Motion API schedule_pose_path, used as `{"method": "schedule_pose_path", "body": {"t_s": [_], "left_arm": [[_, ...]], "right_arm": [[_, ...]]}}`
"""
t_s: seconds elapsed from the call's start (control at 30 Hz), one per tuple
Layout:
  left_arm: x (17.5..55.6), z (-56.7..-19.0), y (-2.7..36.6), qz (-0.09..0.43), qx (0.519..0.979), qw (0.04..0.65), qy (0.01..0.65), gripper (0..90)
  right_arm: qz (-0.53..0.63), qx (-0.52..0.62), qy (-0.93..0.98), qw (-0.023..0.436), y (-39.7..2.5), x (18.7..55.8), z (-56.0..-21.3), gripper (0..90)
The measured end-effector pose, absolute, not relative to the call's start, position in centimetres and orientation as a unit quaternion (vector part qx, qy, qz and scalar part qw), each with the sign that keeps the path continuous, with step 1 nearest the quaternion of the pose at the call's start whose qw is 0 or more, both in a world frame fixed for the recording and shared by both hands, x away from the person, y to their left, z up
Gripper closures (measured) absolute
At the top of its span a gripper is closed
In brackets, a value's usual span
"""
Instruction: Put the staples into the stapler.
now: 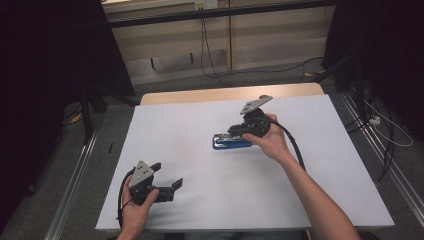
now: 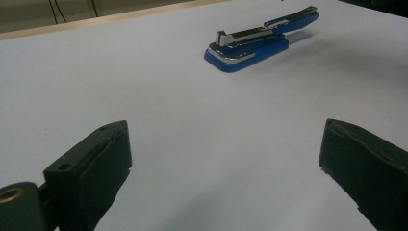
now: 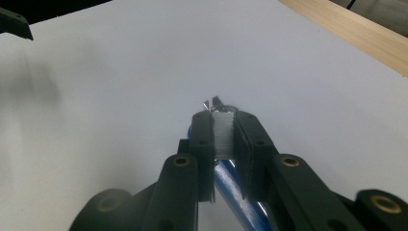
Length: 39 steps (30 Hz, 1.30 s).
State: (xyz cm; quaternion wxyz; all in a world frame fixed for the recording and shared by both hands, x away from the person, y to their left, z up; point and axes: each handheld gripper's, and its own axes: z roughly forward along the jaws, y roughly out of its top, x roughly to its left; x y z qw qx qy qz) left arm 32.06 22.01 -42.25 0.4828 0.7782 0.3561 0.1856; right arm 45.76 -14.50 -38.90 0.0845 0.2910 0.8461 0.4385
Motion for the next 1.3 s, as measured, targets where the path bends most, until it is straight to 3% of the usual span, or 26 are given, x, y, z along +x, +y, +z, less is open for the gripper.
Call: {"method": "schedule_pose_path", "body": {"t_s": [1.3], "left_arm": [[32.0, -42.2, 22.2, 0.186, 0.776, 0.486, 0.356, 4.5]], "right_arm": [[0.437, 0.266, 0.857, 0.067, -11.6, 48.7, -39.4, 78.8]]}}
